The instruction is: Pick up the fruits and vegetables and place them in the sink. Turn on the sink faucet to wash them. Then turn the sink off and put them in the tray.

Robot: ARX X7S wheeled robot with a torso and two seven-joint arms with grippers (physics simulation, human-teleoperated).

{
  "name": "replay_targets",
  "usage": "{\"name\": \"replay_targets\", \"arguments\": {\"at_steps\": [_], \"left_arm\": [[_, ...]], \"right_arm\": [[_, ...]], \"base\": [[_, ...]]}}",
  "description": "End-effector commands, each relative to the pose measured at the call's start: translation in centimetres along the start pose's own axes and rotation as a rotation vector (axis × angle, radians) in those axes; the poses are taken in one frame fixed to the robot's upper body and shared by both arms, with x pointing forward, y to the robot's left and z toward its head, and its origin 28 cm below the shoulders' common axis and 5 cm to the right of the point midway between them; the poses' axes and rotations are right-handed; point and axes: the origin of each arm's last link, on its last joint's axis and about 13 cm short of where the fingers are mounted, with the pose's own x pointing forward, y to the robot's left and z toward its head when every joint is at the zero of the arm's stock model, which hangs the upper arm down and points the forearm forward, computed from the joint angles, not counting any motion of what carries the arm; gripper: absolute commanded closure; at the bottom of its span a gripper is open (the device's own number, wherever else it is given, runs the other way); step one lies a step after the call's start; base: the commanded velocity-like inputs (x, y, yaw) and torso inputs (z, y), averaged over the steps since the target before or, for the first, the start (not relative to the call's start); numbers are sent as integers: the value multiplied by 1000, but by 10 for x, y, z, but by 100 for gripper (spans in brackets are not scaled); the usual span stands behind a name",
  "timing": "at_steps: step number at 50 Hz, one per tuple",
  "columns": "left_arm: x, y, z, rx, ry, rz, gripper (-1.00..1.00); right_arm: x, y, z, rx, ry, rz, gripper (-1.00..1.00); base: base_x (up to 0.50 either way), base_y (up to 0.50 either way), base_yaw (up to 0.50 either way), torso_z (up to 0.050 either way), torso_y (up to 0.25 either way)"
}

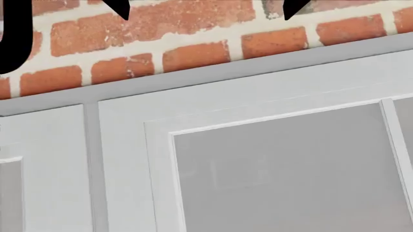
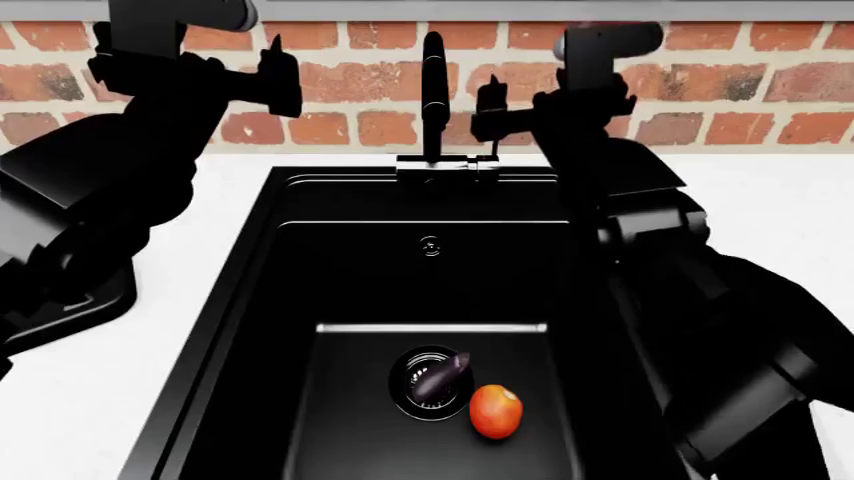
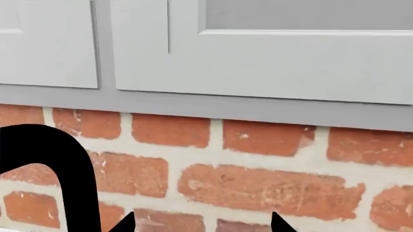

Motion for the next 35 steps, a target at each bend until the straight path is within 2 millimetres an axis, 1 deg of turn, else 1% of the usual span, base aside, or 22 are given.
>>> {"name": "replay_targets", "arguments": {"at_steps": [1, 6, 11, 17, 19, 23, 27, 35], "left_arm": [[-3, 1, -1, 2, -2, -7, -100], [-5, 1, -3, 10, 3, -13, -100], [-7, 2, -4, -4, 10, -16, -100], [-7, 1, -4, -1, 5, -30, -100], [-9, 0, -5, 9, 6, -42, -100], [-9, 0, -5, 12, 8, -48, -100], [-9, 1, -4, 3, 5, -36, -100], [-8, 2, 1, -4, 1, -31, -100]], "right_arm": [[0, 4, -5, 11, 18, -3, -100], [1, 4, -4, 12, 16, 8, -100], [1, 5, -7, 9, 18, 43, -100], [2, 8, -4, 5, 3, 67, -100], [1, 7, -6, 9, 4, 65, -100], [0, 5, -12, 16, 16, 61, -100], [0, 5, -13, 17, 13, 57, -100], [1, 4, -6, 20, -14, 39, -100]], "base": [[0, 0, 0, 0, 0], [0, 0, 0, 0, -224], [0, 0, 0, 0, -14], [0, 0, 0, 0, 0], [0, 0, 0, 0, 0], [0, 0, 0, 0, -249], [0, 0, 0, 0, -243], [0, 0, 0, 0, -9]]}}
